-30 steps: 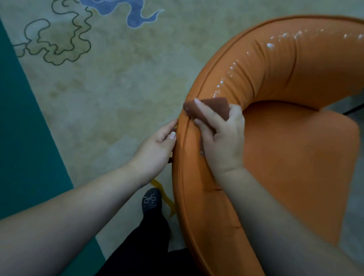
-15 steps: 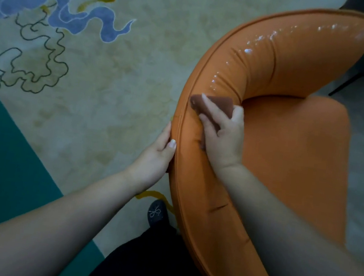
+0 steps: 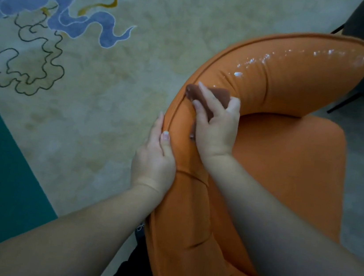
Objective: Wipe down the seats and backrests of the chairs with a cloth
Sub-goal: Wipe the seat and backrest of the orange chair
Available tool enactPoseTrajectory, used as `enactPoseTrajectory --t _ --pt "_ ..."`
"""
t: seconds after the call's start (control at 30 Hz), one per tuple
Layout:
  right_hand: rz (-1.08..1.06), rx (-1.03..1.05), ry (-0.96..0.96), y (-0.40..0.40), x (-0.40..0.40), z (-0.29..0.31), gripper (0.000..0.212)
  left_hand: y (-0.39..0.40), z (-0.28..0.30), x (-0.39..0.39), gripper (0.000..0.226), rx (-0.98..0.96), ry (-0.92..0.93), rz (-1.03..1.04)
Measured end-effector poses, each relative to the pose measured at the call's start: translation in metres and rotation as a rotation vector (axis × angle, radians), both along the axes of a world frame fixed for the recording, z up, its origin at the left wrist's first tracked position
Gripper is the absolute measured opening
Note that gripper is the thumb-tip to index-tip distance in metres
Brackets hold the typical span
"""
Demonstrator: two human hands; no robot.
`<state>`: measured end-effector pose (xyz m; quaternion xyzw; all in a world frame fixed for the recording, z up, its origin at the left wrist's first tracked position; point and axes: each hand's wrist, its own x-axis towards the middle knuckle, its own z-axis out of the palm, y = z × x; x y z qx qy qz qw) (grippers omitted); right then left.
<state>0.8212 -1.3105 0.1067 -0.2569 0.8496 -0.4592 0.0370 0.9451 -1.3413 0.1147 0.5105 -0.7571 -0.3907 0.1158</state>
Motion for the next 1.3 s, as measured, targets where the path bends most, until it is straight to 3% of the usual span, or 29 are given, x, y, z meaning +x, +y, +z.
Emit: enactPoseTrajectory --t 0.2,0.37,0.47,0.67,0.77,0.9,1.03,1.17,1.23,1.3 --pt "0.160 -0.038 0.008 0.054 0.043 -0.013 0.041 0.004 0.001 -0.003 0.049 -0.074 -0.082 0.004" --pt "0.103 0.049 0.158 0.004 -0.021 -0.008 0.036 0.006 0.001 -0.005 0.051 -0.095 -0.082 0.011" --pt "0.031 -0.011 0.070 -0.008 -0.028 -0.009 0.037 0.006 0.002 -0.006 0.055 -0.095 -0.087 0.006" --pt "0.170 0.008 0.054 0.032 0.014 -0.009 0.038 0.006 0.003 -0.008 0.050 -0.087 -0.102 0.016" --pt "0.090 0.081 0.145 0.000 -0.028 -0.004 0.036 0.007 0.004 -0.008 0.051 -0.101 -0.100 0.019" --pt "-0.085 0.044 0.029 -0.024 -0.045 -0.004 0.036 0.007 0.004 -0.007 0.052 -0.089 -0.094 0.019" --pt "0.063 -0.004 0.033 0.016 0.003 -0.012 0.041 0.007 0.007 -0.006 0.055 -0.098 -0.102 0.005" --pt "0.118 0.045 0.123 0.014 -0.026 -0.012 0.039 0.008 0.006 -0.008 0.055 -0.107 -0.100 0.012" --pt "0.049 0.060 0.172 -0.004 -0.056 -0.011 0.037 0.009 0.006 -0.008 0.056 -0.106 -0.102 0.011" --pt "-0.120 0.025 0.096 -0.020 -0.086 -0.011 0.036 0.009 0.007 -0.009 0.058 -0.104 -0.100 0.014"
